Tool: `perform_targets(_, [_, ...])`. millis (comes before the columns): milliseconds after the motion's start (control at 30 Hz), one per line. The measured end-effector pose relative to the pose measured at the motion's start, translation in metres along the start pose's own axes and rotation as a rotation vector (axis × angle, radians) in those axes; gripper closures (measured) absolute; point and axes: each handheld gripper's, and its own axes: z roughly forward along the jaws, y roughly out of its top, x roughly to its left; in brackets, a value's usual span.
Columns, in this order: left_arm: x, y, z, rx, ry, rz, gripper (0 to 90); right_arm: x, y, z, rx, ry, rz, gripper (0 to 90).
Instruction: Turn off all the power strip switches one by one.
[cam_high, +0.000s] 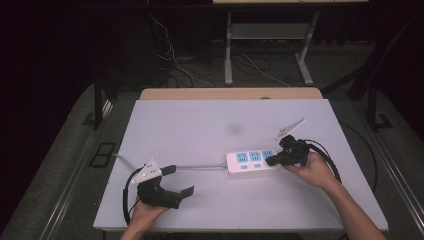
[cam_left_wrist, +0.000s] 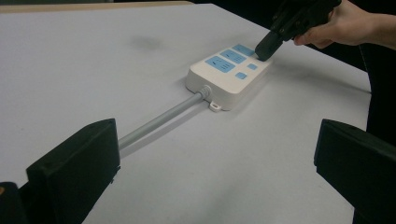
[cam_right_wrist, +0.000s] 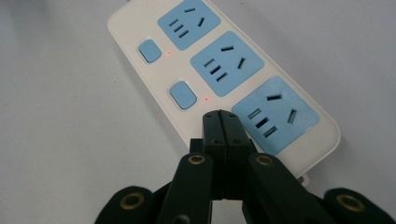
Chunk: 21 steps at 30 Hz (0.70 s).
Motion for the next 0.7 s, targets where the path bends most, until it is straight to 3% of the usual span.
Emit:
perform_targets(200, [0.000, 0.000, 0.000, 0.000, -0.001, 0.000, 0.0, 0.002, 0.001, 0.000, 0.007, -0.004, -0.008, 90.0])
perform_targets(233, [0.000, 0.000, 0.000, 0.001, -0.002, 0.001, 0.0, 0.002, 0.001, -0.002, -0.014, 0.001, -0.021, 90.0])
perform_targets(300, [0.000, 0.000, 0.001, 0.003, -0.003, -0.001, 0.0, 0.003, 0.002, -0.004, 0.003, -0.019, -0.027, 90.0])
perform_targets(700, [0.000, 0.000, 0.001, 0.003, -0.003, -0.004, 0.0, 0.000, 0.002, -0.017, -0.029, 0.003, -0.005, 90.0])
